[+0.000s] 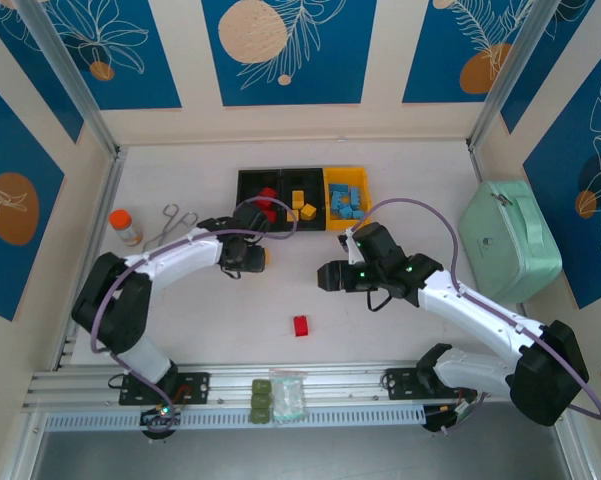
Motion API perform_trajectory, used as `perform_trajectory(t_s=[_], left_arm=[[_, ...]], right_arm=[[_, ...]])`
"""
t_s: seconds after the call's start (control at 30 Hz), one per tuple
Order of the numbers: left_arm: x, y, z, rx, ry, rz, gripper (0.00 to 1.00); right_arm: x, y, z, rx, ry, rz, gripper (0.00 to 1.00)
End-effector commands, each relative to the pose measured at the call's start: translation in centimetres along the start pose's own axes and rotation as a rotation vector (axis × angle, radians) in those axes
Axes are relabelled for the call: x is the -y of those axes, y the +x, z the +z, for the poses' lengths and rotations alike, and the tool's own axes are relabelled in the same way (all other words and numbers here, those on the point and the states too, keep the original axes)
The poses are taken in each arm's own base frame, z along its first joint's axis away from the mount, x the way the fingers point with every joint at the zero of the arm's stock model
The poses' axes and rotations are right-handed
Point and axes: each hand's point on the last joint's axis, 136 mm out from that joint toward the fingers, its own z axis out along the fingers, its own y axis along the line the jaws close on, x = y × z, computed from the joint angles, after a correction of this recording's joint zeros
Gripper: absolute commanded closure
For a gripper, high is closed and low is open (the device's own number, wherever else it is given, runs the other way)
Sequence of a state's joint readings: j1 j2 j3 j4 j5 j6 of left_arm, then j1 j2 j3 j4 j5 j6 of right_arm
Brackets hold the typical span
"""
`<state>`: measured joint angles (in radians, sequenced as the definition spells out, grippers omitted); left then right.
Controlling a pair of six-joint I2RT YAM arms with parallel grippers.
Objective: Sort the legos into containers by color
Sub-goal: Pick up the lego from the center of the table, then place the lego in the container.
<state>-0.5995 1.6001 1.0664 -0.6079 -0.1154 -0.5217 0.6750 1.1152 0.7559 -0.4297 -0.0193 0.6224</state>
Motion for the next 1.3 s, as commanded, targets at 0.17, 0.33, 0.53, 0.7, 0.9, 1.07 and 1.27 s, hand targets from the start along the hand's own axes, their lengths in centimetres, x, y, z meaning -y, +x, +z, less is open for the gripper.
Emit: perform_trajectory(t_s=[0.17,0.33,0.53,0.7,0.9,1.07,1.27], left_arm=[[3.6,-3.7,-4.1,0.062,0.142,0.0,0.63],[5.9,-6.7,-4.5,0.085,0.177,0.027,0.63],[8.4,-10.5,-4.1,0.111,0.203,0.053,0.63],[10.1,-13.5,-2.8,0.117,0.192,0.082,0.63],[11.2,-16.8,-0.7,0.126,0.142,0.111,0.62],[12.0,-18.9,1.3,0.135,0.114,0.122,0.62],[13.3,-21.0,3.2,0.156,0.143,0.108,0.61]], right_arm=[[-0.5,-0.4,-0.3,0.027,-0.012,0.0,0.39],[0.2,-0.2,-0.9,0.059,0.008,0.018,0.39],[1.0,-0.1,-1.3,0.079,0.029,0.042,0.39],[1.9,0.2,-1.9,0.097,0.054,0.068,0.39],[3.1,0.7,-2.7,0.117,0.078,0.11,0.39],[3.9,1.1,-3.4,0.129,0.096,0.133,0.39],[4.7,1.6,-4.1,0.141,0.115,0.156,0.39]])
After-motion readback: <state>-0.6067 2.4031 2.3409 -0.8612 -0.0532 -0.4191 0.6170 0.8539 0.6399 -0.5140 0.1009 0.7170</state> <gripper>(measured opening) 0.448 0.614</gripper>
